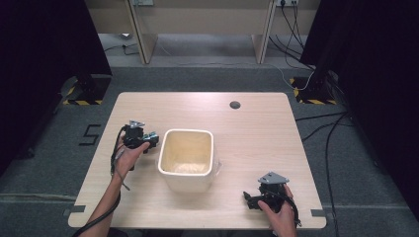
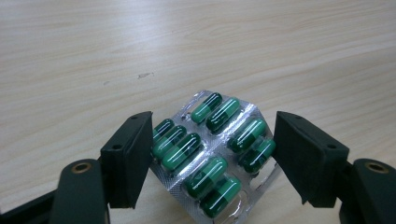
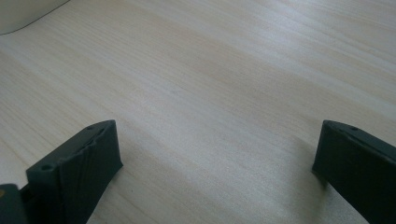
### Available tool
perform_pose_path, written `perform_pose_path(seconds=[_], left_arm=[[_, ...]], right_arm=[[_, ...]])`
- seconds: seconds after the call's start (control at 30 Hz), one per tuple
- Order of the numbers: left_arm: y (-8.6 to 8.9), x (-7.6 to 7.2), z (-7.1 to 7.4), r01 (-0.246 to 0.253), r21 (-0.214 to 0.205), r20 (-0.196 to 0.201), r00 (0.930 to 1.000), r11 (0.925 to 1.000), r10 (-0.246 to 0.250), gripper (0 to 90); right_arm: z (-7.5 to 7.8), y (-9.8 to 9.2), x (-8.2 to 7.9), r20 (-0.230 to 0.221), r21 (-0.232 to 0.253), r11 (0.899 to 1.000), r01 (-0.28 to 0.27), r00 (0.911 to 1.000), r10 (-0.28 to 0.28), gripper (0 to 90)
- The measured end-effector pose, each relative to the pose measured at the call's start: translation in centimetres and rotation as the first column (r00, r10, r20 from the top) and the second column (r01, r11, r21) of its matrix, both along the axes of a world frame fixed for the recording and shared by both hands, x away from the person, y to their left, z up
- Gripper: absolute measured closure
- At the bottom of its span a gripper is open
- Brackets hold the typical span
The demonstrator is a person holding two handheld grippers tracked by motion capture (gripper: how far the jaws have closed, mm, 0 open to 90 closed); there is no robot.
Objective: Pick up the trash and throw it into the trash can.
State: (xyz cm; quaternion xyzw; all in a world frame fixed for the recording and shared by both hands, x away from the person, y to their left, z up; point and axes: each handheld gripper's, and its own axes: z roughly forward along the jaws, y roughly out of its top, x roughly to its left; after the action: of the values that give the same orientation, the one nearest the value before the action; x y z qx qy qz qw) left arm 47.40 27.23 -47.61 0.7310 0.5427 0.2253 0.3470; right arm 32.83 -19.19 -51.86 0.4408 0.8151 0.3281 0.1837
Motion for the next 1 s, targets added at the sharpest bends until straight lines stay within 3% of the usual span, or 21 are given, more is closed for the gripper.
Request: perform_pose_path(seconds=[0.13, 0.47, 0.8, 1.0], left_arm=[[0.1, -0.4, 1.0, 0.021, 0.001, 0.008, 0.9998, 0.9998, -0.021, 29.3], [0.6, -1.9, 3.9, 0.079, -0.044, 0.045, 0.9960, 0.9959, -0.077, 29.4], [0.8, -3.2, 6.6, 0.128, -0.069, 0.088, 0.9886, 0.9893, -0.122, 29.4], [0.6, -3.8, 8.5, 0.167, -0.076, 0.116, 0.9807, 0.9831, -0.157, 29.3]], right_arm=[[0.0, 0.0, 0.0, 0.000, 0.000, 1.000, 0.000, 1.0000, 0.000, 0.7], [0.0, 0.0, 0.0, 0.000, 0.000, 1.000, 0.000, 1.0000, 0.000, 0.7], [0.0, 0.0, 0.0, 0.000, 0.000, 1.000, 0.000, 1.0000, 0.000, 0.7], [0.0, 0.0, 0.0, 0.000, 0.000, 1.000, 0.000, 1.0000, 0.000, 0.7]])
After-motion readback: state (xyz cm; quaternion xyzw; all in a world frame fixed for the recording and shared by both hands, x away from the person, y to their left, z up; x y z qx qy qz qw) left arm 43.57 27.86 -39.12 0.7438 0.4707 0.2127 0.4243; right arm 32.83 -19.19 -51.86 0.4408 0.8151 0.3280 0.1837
